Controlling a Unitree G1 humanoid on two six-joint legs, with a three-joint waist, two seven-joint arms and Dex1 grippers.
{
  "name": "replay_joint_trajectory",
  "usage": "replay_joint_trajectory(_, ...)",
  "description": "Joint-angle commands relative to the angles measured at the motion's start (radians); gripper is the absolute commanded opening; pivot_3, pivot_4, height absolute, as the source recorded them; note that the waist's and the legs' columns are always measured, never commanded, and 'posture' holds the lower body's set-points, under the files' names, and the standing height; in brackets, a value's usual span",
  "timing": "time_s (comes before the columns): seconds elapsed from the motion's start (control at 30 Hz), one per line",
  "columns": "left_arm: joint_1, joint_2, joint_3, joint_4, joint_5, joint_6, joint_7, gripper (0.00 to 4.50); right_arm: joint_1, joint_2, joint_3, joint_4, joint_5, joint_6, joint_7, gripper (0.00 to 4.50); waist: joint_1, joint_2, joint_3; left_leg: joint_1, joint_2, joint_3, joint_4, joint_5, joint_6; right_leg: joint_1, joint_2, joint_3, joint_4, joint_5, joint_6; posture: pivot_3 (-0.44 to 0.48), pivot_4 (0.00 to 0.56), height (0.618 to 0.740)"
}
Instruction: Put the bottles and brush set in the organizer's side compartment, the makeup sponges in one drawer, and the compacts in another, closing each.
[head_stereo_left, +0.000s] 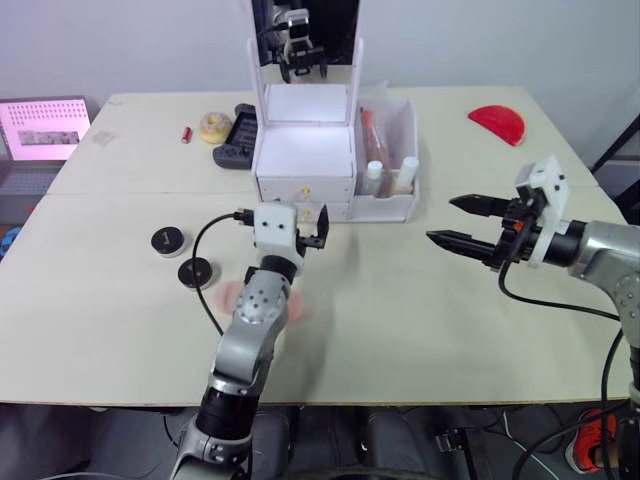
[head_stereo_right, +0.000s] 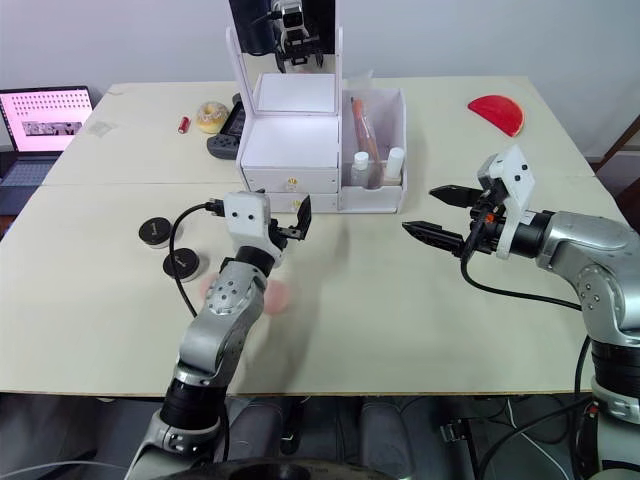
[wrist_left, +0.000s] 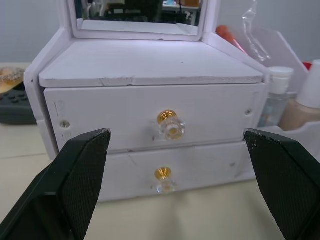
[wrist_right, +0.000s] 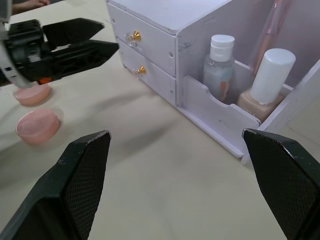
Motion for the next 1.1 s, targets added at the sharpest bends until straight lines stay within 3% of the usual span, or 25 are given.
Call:
replay_joint_trajectory(0.03,-0.051,-0.02,0.012,0.056,0.023,-0.07,0.006,4.5,-0.015,-0.014,-0.023,-0.021,0.01,-0.016,0.008,4.47,0.0,0.0,0.0,0.0,0.0,0.0,0.0,0.0,0.0,0.0,0.0,0.0,0.0,0.0,0.0,0.0,0.15,0.74)
replay_joint_trajectory(0.6,-0.093,-0.059,0.032,0.137,0.043,-0.115,0.008,4.5,0.015,-0.011,-0.039,-0.051,0.019,-0.012,-0.004,4.47,0.0,0.0,0.0,0.0,0.0,0.0,0.0,0.0,0.0,0.0,0.0,0.0,0.0,0.0,0.001,0.0,0.15,0.74)
replay_joint_trajectory(0.7,-0.093,-0.06,0.037,0.141,0.045,-0.12,0.011,3.64,0.018,-0.011,-0.041,-0.051,0.02,-0.015,-0.004,4.5,0.0,0.0,0.0,0.0,0.0,0.0,0.0,0.0,0.0,0.0,0.0,0.0,0.0,0.0,0.001,0.0,0.15,0.74)
replay_joint_trajectory(0.93,-0.094,-0.065,0.038,0.147,0.043,-0.127,0.011,0.1,0.019,-0.012,-0.039,-0.044,0.018,-0.02,-0.002,4.5,0.0,0.0,0.0,0.0,0.0,0.0,0.0,0.0,0.0,0.0,0.0,0.0,0.0,0.001,0.001,0.0,0.15,0.74)
replay_joint_trajectory(1.1,-0.095,-0.065,0.039,0.149,0.044,-0.137,0.008,0.04,0.02,-0.011,-0.036,-0.043,0.016,-0.023,-0.002,4.5,0.0,0.0,0.0,0.0,0.0,0.0,0.001,0.0,0.0,0.0,0.0,0.0,0.0,0.001,0.001,0.0,0.15,0.74)
